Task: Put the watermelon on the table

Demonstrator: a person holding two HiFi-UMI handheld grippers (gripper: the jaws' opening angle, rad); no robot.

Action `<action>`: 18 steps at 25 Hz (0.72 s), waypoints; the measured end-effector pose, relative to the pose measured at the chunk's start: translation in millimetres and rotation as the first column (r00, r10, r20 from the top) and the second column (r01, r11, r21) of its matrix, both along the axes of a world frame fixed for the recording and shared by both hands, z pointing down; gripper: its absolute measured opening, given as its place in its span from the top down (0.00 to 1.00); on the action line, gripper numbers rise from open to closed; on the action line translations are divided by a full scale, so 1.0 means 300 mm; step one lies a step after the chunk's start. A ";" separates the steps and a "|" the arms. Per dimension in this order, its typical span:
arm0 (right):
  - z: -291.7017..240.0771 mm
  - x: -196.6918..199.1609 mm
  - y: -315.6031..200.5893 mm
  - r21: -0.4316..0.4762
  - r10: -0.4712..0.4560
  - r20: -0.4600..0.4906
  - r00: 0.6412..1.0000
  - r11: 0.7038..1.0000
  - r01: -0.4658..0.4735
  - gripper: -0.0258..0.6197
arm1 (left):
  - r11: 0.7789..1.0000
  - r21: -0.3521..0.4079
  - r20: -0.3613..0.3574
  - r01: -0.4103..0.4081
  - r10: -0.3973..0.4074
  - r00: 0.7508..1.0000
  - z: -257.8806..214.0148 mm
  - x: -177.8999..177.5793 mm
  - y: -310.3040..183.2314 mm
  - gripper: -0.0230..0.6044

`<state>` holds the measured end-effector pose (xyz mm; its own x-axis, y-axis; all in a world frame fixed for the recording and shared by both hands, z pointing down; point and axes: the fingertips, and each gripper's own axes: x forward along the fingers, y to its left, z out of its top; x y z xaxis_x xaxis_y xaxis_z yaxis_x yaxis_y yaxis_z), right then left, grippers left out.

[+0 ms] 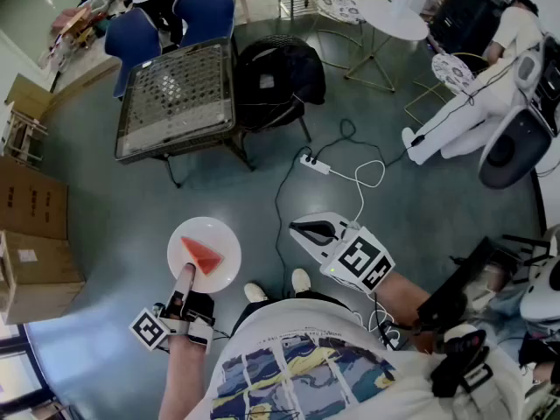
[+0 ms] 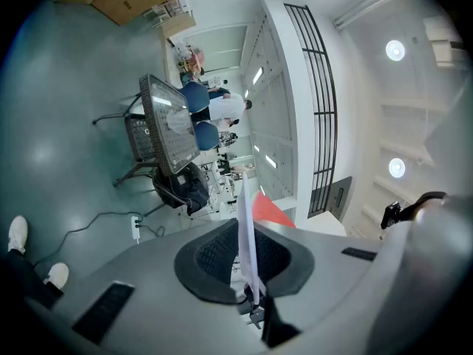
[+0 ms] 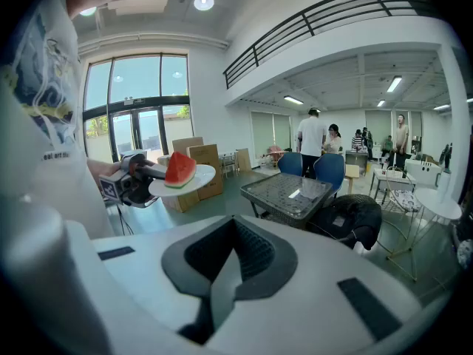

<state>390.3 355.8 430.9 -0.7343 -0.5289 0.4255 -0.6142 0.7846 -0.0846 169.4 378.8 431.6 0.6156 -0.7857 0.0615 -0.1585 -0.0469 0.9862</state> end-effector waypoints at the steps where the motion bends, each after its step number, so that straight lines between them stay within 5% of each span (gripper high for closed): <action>1: -0.012 -0.020 0.000 0.003 -0.023 0.011 1.000 1.000 0.023 0.95 | 1.000 0.010 0.006 0.013 -0.013 1.000 -0.014 -0.005 0.010 0.92; 18: -0.034 -0.142 -0.005 0.051 -0.148 -0.002 0.989 0.988 0.148 0.95 | 0.991 0.023 0.047 0.131 -0.132 0.990 -0.034 -0.103 0.074 0.92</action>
<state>347.5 354.3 420.8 -0.8070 -0.4351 0.3992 -0.4907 0.8702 -0.0436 138.7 401.1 421.5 0.5034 -0.8611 0.0719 -0.2116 -0.0422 0.9764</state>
